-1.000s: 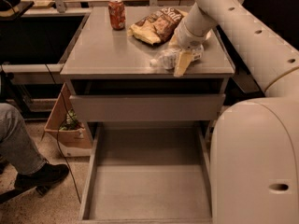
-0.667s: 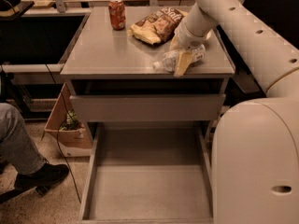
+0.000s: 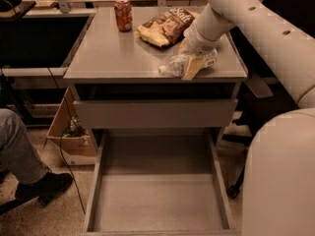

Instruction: Place blue plastic bottle into middle drawer

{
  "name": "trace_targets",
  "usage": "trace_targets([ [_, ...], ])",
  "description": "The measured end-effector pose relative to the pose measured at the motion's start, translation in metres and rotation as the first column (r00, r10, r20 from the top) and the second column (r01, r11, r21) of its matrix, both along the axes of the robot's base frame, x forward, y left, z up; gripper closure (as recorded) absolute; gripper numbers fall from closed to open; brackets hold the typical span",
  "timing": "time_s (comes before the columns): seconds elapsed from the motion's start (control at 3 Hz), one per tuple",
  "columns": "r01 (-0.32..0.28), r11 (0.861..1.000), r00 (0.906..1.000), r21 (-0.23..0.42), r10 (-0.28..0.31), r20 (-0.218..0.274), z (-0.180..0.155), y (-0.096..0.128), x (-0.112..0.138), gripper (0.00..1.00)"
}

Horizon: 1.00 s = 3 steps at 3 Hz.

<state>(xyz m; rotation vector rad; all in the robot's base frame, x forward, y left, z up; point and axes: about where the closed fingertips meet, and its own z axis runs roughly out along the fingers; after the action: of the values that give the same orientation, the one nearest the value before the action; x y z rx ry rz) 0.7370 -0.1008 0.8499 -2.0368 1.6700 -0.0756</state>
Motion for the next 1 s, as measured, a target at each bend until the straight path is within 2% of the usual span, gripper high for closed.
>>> trace_targets([
  [0.33,-0.005,1.0,1.0,0.0,0.005,-0.003,0.001,0.001,-0.013,1.0],
  [0.67,-0.009,1.0,0.9999,0.013,0.009,-0.005,0.003,0.006,-0.037,1.0],
  [1.0,-0.022,0.999,0.9987,0.037,0.024,-0.045,-0.002,0.02,-0.094,1.0],
])
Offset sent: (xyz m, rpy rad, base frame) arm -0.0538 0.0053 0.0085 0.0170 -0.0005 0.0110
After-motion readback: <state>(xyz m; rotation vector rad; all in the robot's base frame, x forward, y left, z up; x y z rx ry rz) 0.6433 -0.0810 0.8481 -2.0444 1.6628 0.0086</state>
